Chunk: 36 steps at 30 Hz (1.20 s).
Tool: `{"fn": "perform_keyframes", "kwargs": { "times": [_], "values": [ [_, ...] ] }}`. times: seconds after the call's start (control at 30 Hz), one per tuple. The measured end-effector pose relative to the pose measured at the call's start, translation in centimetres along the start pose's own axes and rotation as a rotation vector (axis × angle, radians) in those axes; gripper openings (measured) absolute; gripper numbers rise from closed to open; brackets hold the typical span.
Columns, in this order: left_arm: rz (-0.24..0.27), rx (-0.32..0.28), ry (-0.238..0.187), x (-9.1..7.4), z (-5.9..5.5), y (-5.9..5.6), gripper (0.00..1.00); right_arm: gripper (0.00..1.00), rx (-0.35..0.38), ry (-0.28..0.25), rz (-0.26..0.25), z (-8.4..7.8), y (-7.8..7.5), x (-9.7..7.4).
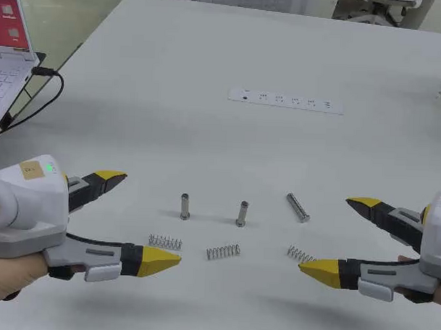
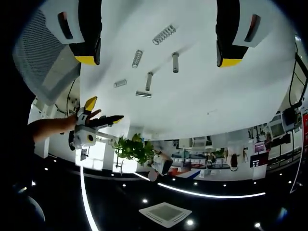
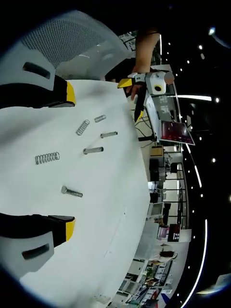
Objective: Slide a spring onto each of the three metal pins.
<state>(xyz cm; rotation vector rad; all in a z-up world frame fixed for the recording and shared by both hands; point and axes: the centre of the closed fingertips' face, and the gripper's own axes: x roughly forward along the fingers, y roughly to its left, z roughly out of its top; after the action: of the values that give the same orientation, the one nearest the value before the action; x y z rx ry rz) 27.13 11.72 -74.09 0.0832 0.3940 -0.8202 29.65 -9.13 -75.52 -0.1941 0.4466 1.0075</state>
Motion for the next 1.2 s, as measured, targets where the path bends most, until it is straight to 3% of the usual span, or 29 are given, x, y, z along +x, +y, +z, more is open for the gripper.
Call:
{"fn": "perform_keyframes", "kwargs": {
  "times": [0.2, 1.2],
  "values": [
    [0.004, 0.003, -0.006, -0.02, 0.40, 0.16, 0.98, 0.91, -0.001, 0.001, -0.001, -0.06, 0.00, -0.03],
    [0.005, 0.001, -0.009, -0.27, 0.21, -0.01, 0.98, 0.92, -0.004, -0.002, -0.007, 0.07, 0.01, -0.08]
  ]
}}
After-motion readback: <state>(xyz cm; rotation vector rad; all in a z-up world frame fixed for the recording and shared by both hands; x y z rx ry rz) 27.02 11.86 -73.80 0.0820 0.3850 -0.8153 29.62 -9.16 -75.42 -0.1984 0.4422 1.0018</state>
